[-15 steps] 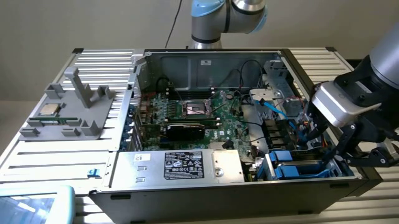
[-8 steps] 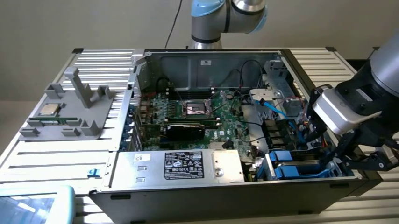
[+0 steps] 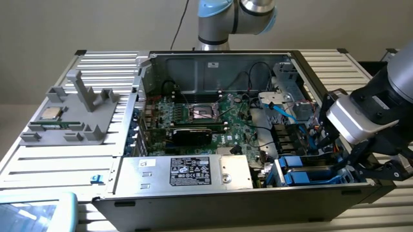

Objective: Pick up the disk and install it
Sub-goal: 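Insert the first disk wire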

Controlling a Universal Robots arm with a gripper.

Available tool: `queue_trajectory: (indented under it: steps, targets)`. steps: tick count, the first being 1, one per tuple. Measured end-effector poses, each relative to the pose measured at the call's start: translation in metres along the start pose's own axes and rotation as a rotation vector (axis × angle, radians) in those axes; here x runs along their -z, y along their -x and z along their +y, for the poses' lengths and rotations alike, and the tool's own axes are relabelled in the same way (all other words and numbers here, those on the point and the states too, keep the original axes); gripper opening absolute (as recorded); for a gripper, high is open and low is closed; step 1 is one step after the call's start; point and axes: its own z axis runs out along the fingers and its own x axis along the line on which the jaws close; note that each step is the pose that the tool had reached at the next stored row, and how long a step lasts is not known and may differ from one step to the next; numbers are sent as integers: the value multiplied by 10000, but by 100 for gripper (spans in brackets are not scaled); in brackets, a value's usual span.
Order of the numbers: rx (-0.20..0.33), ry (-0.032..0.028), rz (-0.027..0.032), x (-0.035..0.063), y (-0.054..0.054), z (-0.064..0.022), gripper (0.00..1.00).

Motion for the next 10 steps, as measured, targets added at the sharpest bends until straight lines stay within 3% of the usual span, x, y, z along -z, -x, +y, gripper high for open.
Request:
queue_trajectory:
  steps: [2, 5, 10]
  targets:
    - [17, -9, -40, 0, -3, -6, 46]
    - [74, -41, -180, 0, -5, -5, 46]
    - [74, -14, -229, 5, -51, -37, 46]
